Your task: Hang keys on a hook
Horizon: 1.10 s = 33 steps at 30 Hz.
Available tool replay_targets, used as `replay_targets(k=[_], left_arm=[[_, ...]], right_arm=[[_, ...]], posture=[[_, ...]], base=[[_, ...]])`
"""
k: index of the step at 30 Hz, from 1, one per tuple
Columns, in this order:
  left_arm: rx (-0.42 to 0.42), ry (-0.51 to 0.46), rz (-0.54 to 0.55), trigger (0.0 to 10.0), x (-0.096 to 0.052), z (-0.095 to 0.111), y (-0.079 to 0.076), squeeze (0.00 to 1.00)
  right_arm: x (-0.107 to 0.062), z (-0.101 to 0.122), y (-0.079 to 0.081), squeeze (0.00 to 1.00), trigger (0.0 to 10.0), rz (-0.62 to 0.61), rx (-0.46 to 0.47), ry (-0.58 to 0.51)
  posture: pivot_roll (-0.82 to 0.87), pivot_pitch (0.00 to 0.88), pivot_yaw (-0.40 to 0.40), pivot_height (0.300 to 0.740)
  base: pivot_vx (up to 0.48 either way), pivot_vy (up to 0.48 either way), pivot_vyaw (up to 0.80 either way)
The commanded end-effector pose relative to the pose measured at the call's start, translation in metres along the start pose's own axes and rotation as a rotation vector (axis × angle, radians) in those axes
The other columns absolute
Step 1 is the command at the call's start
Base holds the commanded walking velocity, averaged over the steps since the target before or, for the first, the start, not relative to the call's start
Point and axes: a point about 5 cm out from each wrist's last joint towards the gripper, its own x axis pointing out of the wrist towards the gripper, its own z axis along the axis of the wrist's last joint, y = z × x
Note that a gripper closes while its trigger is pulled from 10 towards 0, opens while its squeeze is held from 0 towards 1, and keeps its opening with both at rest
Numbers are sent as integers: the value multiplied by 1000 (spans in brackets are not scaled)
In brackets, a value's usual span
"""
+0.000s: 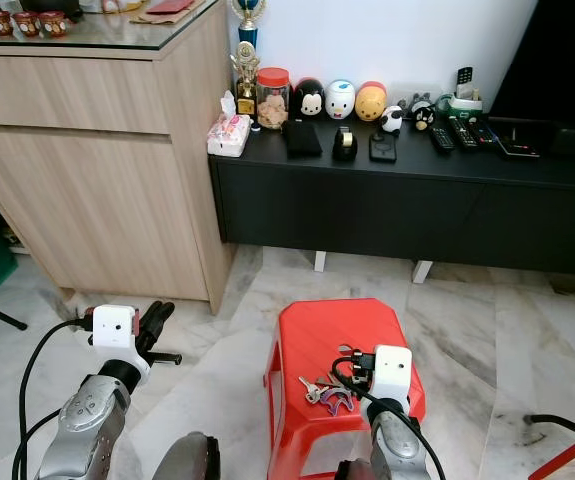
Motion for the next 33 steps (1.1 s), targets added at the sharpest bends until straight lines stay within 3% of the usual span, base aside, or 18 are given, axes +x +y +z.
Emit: replay_targets(k=[1,13,22,33], left_arm=[[-2,-2,-10,10000,0,1,-2,0],[3,-7,-23,10000,0,1,-4,0],[12,4,-28,10000,-1,0,-4,0],[13,6,-34,10000,-2,0,-4,0]], right_arm=[[-1,-2,-2,0,10000,-8,12,7],[-2,-5,0,0,10000,0,11,15],[-4,-15,-1,0,10000,14,-6,92],[3,-10,-2,0,10000,-26,67,112]], posture=[[150,17,-42,632],[153,20,-40,632],[153,26,-39,632],[155,31,-35,632]], base=[[319,0,0],[306,0,0],[0,0,0],[0,0,0]])
